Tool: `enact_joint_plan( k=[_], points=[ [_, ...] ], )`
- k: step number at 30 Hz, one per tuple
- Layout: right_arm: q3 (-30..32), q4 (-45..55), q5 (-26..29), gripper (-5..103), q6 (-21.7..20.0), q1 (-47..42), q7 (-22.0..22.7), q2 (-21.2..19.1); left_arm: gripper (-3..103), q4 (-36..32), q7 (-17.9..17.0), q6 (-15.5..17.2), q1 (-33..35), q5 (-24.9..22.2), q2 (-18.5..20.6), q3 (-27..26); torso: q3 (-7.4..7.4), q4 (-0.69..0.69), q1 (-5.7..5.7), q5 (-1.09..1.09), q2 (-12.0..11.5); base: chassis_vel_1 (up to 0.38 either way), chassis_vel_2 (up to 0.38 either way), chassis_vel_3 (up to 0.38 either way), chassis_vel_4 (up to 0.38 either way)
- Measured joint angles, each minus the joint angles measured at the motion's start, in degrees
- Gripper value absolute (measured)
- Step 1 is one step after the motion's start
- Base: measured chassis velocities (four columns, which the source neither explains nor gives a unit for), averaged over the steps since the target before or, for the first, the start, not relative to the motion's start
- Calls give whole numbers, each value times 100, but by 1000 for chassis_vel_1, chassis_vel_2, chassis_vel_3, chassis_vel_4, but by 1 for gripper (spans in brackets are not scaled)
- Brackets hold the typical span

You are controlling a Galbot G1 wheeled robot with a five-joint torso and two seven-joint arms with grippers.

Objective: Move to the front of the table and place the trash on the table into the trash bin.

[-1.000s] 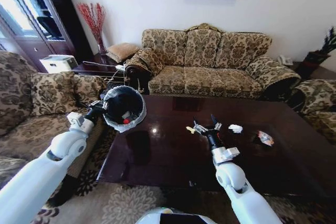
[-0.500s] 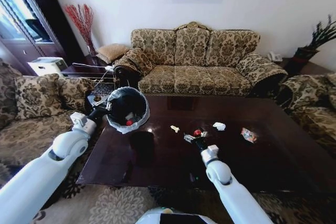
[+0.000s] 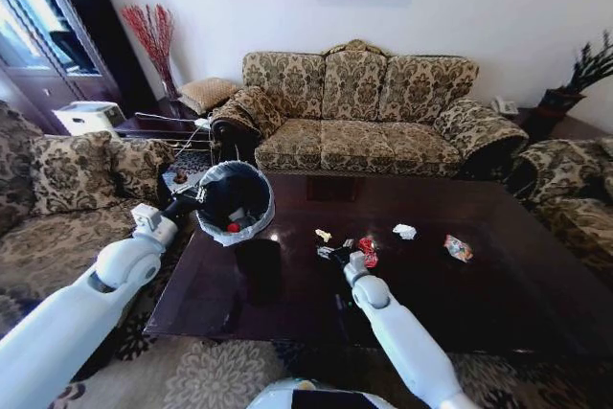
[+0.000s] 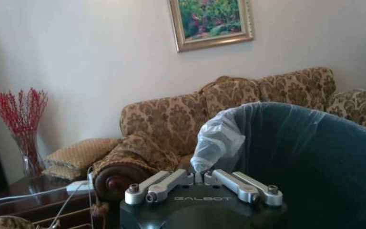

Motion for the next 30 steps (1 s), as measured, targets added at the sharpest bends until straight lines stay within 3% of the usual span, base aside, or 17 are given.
enact_joint_plan(
  k=[3,5,10,15,19,22,24,30],
  points=[
    [-7,-226,-27,101,46,118,24,129,3,-7,0,3,9,-1,0,0,0,-2,0,1,0,0,0,0,0],
    [25,-328,-54,92,54,177,59,203,3,-10,1,3,14,-4,5,-1,0,-3,0,3,0,0,0,0,0],
    [40,-418,-81,83,54,210,80,243,3,-10,0,5,15,-16,20,-7,0,-3,1,2,0,0,0,0,0],
    [112,-523,-117,59,20,217,170,324,3,-10,-5,9,24,-38,33,-12,0,-2,0,1,1,0,0,0,0],
    [137,-558,-215,48,23,196,193,320,3,-10,-9,9,22,-53,46,-23,0,-2,0,2,1,0,0,0,0],
    [147,-579,-266,32,-22,160,236,264,3,-2,-10,10,14,-66,54,-38,0,-2,0,2,1,0,0,0,0],
    [149,-580,-267,32,-31,154,238,254,3,-1,-10,10,14,-67,54,-38,0,-2,0,2,1,0,0,0,0],
    [165,-523,-180,5,-51,117,245,169,3,29,-10,3,13,-65,34,-41,0,-2,0,2,1,0,0,0,0]
  ],
)
